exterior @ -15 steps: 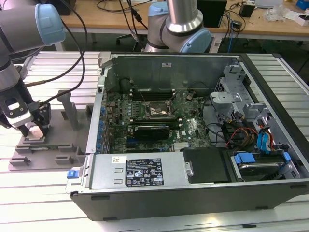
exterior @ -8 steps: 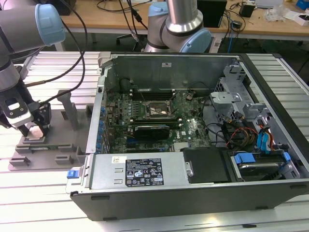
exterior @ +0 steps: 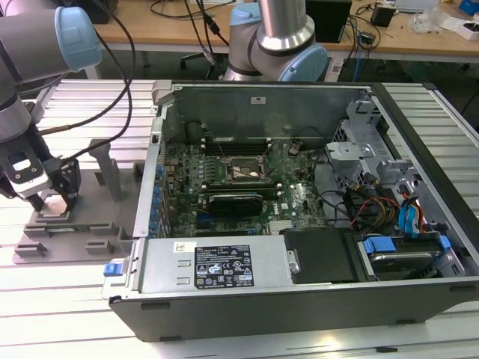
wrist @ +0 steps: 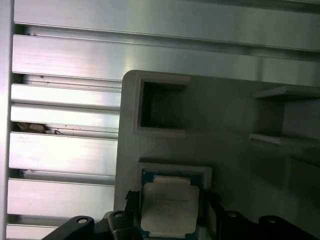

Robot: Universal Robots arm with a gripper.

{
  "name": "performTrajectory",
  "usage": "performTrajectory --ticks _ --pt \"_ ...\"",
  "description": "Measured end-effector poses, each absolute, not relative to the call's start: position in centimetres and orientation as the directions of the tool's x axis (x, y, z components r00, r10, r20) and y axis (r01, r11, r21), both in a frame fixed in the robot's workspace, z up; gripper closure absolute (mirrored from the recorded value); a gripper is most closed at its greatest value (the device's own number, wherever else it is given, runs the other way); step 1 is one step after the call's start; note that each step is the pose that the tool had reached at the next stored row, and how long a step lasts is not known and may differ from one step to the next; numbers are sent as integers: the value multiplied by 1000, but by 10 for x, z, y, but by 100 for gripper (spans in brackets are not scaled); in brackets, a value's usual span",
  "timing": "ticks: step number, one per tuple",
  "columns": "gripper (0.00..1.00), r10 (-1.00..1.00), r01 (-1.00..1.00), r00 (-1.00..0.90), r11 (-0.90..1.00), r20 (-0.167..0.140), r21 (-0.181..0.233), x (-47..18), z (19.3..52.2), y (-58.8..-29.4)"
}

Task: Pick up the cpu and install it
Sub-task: 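Pick up the cpu and move it towards the insertion slot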

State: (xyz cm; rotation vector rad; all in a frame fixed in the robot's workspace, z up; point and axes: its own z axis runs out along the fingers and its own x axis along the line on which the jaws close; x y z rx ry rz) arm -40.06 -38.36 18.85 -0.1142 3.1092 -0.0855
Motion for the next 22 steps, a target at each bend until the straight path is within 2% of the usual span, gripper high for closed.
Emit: performTrajectory --ticks 7,8,9,20,22 --pt "38 -69 -67 -997 996 -27 -55 -401 188 -384" --pt "40 -69 -67 -997 996 -27 -55 -401 188 -384" --pt "45 -69 -67 -997 996 -27 -55 -401 188 -384" --pt "45 -69 -67 -997 996 -27 -55 -401 188 -384" --pt "45 -69 -67 -997 996 -27 -56 -401 196 -384"
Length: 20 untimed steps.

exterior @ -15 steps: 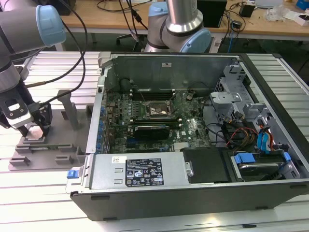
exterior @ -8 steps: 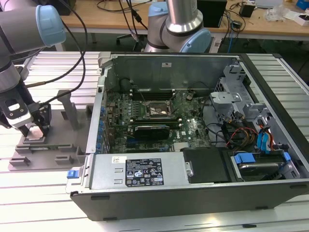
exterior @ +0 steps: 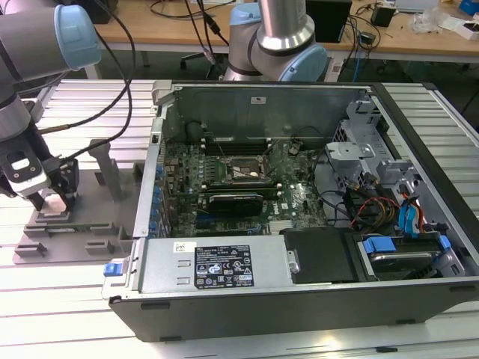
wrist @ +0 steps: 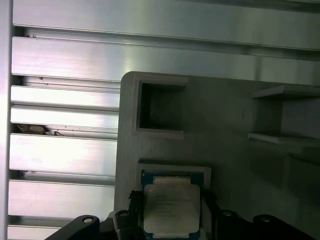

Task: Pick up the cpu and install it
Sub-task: 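Pick up the cpu and move it towards the insertion slot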

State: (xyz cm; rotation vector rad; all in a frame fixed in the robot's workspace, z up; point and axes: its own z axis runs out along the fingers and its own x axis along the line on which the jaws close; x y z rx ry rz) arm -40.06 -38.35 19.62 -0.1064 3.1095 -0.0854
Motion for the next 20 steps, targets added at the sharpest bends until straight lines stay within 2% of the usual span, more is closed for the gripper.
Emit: performTrajectory --ticks 6,20 --pt "45 -69 -67 -997 996 -27 -59 -401 221 -383" --pt "45 -69 -67 -997 996 -27 -60 -401 256 -383"
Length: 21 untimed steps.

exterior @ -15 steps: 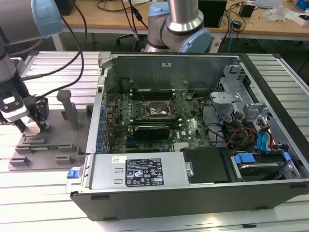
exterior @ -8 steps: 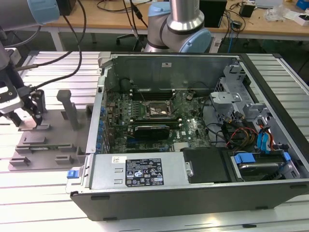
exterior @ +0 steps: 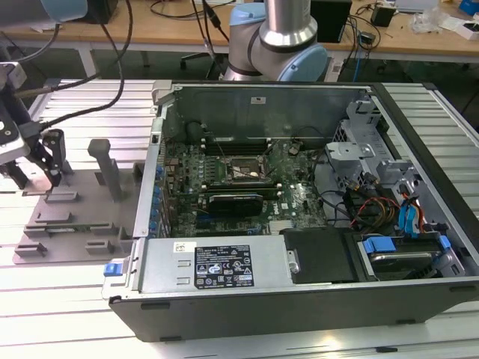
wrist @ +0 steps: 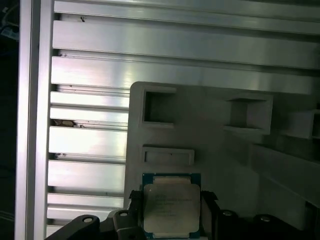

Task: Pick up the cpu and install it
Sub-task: 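Pick up the cpu and move it towards the insertion slot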

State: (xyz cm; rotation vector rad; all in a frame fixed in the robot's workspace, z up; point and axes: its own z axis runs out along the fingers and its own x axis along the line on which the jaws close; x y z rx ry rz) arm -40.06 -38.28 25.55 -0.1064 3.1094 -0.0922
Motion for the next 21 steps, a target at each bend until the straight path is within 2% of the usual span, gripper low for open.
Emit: performTrajectory --ticks 21 --pt "45 -69 -67 -997 996 -26 -61 -401 328 -382"
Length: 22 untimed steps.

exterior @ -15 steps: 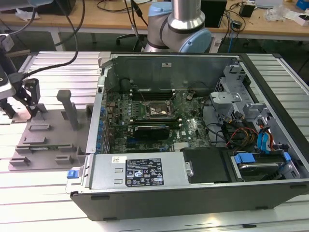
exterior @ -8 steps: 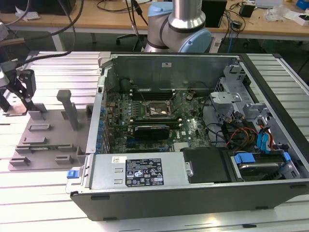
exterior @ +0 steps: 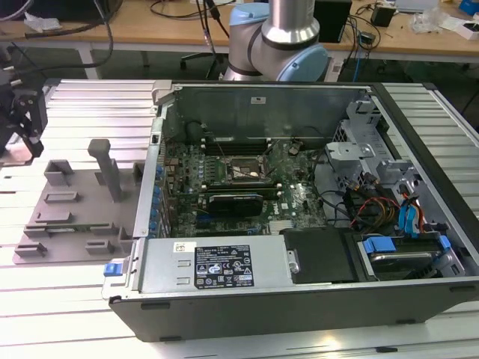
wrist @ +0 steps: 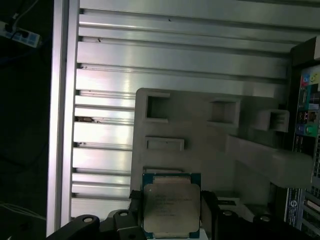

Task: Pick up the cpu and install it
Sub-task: 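Pick up the cpu and move it towards the insertion slot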

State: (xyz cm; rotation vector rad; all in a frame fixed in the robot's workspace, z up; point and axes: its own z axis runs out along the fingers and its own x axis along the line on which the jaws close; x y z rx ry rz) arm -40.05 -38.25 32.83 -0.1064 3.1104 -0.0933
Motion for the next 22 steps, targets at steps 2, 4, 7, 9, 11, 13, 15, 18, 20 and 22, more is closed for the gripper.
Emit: performTrajectory --ticks 2,4,7,9,11,13,15,18,20,22 --pt "45 -69 -67 -997 996 -26 -61 -400 333 -382" --pt "45 -69 -67 -997 996 -26 -61 -401 341 -382" --pt "45 -69 -67 -997 996 -26 -61 -401 349 -382" --pt "45 -69 -67 -997 996 -26 -61 -401 355 -382" --pt "45 -69 -67 -997 996 -26 -61 -401 361 -382" --pt "45 -69 -67 -997 996 -26 -61 -401 372 -382" --pt "45 -69 -68 -997 996 -26 -61 -400 377 -382" --pt "45 -69 -67 -997 996 -26 -61 -400 387 -382" --pt "45 -69 -67 -997 996 -26 -61 -400 391 -382" --pt "45 -69 -67 -997 996 -26 -61 -400 396 -382"
